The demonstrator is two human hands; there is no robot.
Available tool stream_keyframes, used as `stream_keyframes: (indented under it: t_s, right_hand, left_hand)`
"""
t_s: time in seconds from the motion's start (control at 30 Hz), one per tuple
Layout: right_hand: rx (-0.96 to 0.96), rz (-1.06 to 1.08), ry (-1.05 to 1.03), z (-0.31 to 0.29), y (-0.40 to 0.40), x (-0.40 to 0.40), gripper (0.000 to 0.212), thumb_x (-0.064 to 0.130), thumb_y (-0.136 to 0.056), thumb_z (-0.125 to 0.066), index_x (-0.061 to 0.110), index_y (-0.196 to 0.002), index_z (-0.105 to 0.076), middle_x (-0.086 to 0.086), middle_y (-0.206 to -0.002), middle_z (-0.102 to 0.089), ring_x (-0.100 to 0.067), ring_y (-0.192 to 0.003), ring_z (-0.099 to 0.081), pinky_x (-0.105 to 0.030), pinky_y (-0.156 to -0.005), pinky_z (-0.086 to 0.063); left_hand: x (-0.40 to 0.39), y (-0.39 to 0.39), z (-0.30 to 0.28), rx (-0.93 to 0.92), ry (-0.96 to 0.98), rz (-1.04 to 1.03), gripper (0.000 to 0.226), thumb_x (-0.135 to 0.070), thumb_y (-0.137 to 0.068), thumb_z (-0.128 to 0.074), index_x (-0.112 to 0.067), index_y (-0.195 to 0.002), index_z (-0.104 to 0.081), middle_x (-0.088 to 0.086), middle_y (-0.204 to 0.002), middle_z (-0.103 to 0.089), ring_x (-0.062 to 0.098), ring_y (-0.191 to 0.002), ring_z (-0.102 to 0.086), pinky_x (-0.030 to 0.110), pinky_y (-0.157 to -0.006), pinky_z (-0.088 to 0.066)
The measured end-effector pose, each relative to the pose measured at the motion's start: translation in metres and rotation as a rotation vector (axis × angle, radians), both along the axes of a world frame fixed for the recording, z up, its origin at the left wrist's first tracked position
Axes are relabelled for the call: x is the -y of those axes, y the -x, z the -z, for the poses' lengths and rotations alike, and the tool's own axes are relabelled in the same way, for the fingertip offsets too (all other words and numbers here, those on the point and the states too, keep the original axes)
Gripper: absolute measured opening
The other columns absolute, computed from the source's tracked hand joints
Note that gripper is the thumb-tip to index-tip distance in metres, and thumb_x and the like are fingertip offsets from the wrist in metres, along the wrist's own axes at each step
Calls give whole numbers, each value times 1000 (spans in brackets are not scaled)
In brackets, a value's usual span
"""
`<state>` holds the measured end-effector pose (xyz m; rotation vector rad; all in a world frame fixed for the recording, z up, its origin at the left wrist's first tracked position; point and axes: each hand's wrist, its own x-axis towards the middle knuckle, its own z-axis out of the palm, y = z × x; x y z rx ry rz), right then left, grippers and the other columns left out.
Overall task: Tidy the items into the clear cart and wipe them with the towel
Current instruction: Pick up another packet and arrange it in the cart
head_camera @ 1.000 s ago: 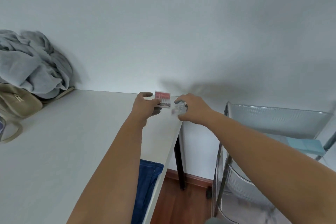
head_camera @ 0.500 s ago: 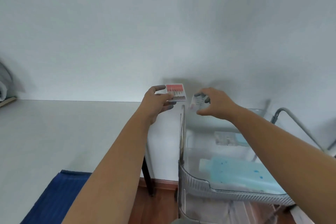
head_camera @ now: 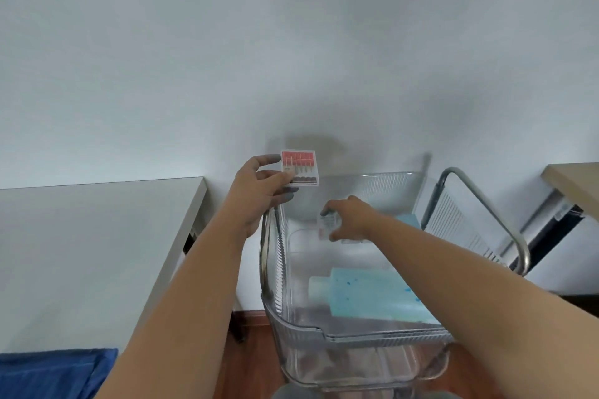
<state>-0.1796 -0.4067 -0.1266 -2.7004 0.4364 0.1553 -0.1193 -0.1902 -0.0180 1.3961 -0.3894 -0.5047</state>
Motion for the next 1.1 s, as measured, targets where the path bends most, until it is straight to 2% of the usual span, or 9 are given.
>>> stream_keyframes:
  t_s: [0.1, 0.2, 0.57, 0.7, 0.77, 0.87, 0.97, 1.03, 1.1]
  right_hand:
    - [-22, -6, 22, 9, -4, 2, 59, 38, -67, -80, 42, -119, -53, 0, -102, -41, -22, -85, -51, -27, -75, -42]
    - [-39, -15, 79, 17, -3, 5, 58, 41, -67, -79, 40, -119, -54, -1, -101, -40, -26, -88, -56, -29, -73, -43]
    - [-42, -23, 134, 26, -3, 11, 62, 45, -65, -79, 40, -122, -52, -5, -110, -49, -27, -93, -54, -34, -84, -49]
    - [0, -95, 121, 17, -3, 12, 64, 44, -69, -79, 34, -127, -52, -1, -123, -55, -24, -111, -46, -36, -90, -43]
    - [130, -52, -19, 3, 0, 15, 48, 35, -78, -75, 31, -122, -58, 1, -122, -58, -17, -106, -51, -35, -92, -44]
    - [363, 144, -522, -33, 9, 17, 21, 25, -90, -62, 28, -110, -65, 1, -99, -68, -11, -75, -60, -27, -71, -50]
    - [393, 206, -1096, -72, 23, 22, 29, 33, -95, -51, 15, -115, -63, -7, -86, -72, -18, -69, -63, -27, -65, -53]
    - [351, 138, -1196, -88, 33, 25, 28, 36, -95, -53, 17, -112, -65, -7, -83, -70, -17, -71, -64, -27, -66, -54]
    - [333, 76, -1160, -93, 42, 29, 18, 23, -94, -59, 18, -109, -66, -8, -87, -70, -17, -77, -65, -27, -71, -54]
  left_hand:
    - [1, -1, 2, 11, -2, -8, 30, -5, -91, -69, -17, -115, -57, 10, -96, -71, 16, -74, -74, 23, -62, -58]
    - [2, -2, 5, 35, -15, -1, 31, -5, -91, -69, -16, -118, -57, 9, -94, -71, 15, -74, -74, 23, -63, -58]
    - [0, -3, 7, 35, 0, 17, 30, -3, -91, -67, -18, -115, -57, 8, -91, -71, 13, -74, -74, 21, -63, -58]
    - [0, 0, 5, 34, -17, 21, 32, -3, -91, -67, -14, -119, -56, 8, -91, -70, 13, -73, -74, 21, -64, -59]
    - [1, 2, 2, 52, -52, 30, 32, -3, -92, -67, -14, -120, -55, 8, -91, -70, 14, -72, -74, 22, -65, -60]
    - [5, 7, -3, 109, -145, 50, 32, -2, -93, -66, -13, -121, -56, 12, -96, -70, 18, -77, -74, 26, -67, -61]
    - [20, 13, -9, 206, -273, 81, 25, -5, -93, -65, -14, -116, -63, 13, -98, -72, 23, -82, -72, 25, -64, -59]
    - [36, 19, -10, 275, -353, 108, 17, -10, -94, -65, -16, -110, -68, 9, -92, -75, 21, -80, -72, 26, -66, -60]
    - [53, 23, -7, 332, -424, 103, 16, -13, -95, -64, -16, -109, -70, 4, -88, -75, 19, -79, -73, 35, -79, -58]
